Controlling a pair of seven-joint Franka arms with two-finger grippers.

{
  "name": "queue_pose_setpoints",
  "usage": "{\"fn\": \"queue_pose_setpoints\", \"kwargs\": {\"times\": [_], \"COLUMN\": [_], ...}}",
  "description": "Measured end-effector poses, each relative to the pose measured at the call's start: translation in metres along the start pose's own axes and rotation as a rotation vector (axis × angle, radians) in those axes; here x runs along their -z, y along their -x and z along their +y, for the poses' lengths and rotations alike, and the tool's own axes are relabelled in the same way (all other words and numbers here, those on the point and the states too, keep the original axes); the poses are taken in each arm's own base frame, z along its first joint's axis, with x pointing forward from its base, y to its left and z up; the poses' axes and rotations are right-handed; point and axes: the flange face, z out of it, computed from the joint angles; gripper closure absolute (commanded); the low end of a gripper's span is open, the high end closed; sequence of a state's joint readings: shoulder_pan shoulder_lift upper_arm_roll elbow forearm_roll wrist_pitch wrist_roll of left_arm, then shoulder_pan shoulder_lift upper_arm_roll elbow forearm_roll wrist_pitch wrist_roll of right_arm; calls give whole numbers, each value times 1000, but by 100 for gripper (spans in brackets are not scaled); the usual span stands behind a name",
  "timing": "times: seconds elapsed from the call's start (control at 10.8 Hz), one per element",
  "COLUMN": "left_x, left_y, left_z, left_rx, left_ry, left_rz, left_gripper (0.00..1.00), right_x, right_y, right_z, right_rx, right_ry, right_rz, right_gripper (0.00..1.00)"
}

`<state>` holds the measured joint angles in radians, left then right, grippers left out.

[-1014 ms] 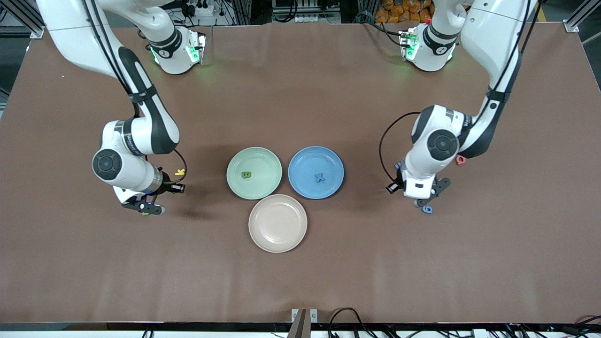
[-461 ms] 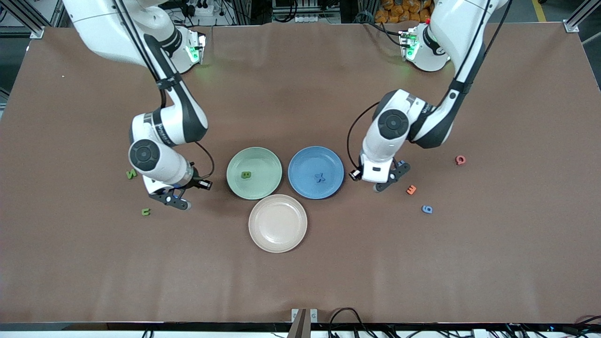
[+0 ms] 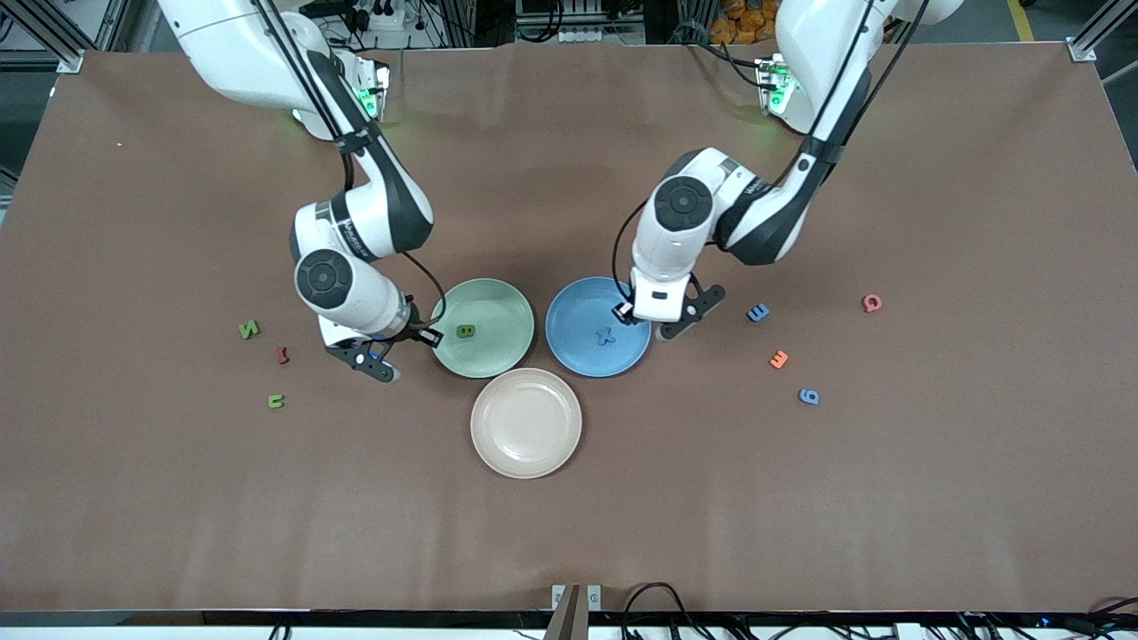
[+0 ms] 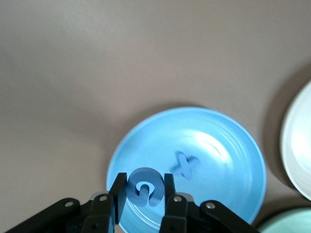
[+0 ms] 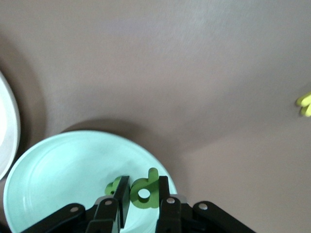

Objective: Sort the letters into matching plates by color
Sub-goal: 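Place the blue G on the blue plate with the left gripper, then drop the green d on the green plate with the right gripper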

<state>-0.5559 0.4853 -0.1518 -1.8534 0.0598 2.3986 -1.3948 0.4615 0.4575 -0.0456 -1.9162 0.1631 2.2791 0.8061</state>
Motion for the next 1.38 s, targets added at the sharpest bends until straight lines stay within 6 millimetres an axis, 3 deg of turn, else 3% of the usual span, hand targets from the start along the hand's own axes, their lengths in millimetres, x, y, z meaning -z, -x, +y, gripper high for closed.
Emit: {"fn": "queue_pose_setpoints", "kwargs": {"times": [0.09,0.18,0.37,0.46,0.65,0.74,1.01,1.2,1.38], "left_x": [2,6,10,8,6,5,3,0,-2], "left_y": [7,10,13,12,5,3,-9,-35,-64], "left_z": [8,16,25,24,22,20,15,4,-8], "left_rx": [10,18,22,31,42,46,60,49,11], "left_ry": [12,28,41,39,20,11,-21,-62,-97], "left_rz": [0,1,1,1,3,3,5,12,5], "left_gripper": [29,0,0,0,0,0,0,0,0], "right_x": [-4,-8,-15,-19,-22,-20,-19,-17,-11], "right_y": [10,19,32,38,46,47,47,48,32], "right_z": [-7,-14,-23,-28,-38,-41,-45,-47,-39], "right_rx": [-19,-41,-94,-120,-172,-205,-231,-229,-175], "right_ry": [-1,-4,-18,-16,-16,-20,-23,-26,-25], "right_rz": [-10,-22,-57,-63,-62,-60,-58,-55,-27], "right_gripper": [77,76,76,70,41,0,0,0,0]}}
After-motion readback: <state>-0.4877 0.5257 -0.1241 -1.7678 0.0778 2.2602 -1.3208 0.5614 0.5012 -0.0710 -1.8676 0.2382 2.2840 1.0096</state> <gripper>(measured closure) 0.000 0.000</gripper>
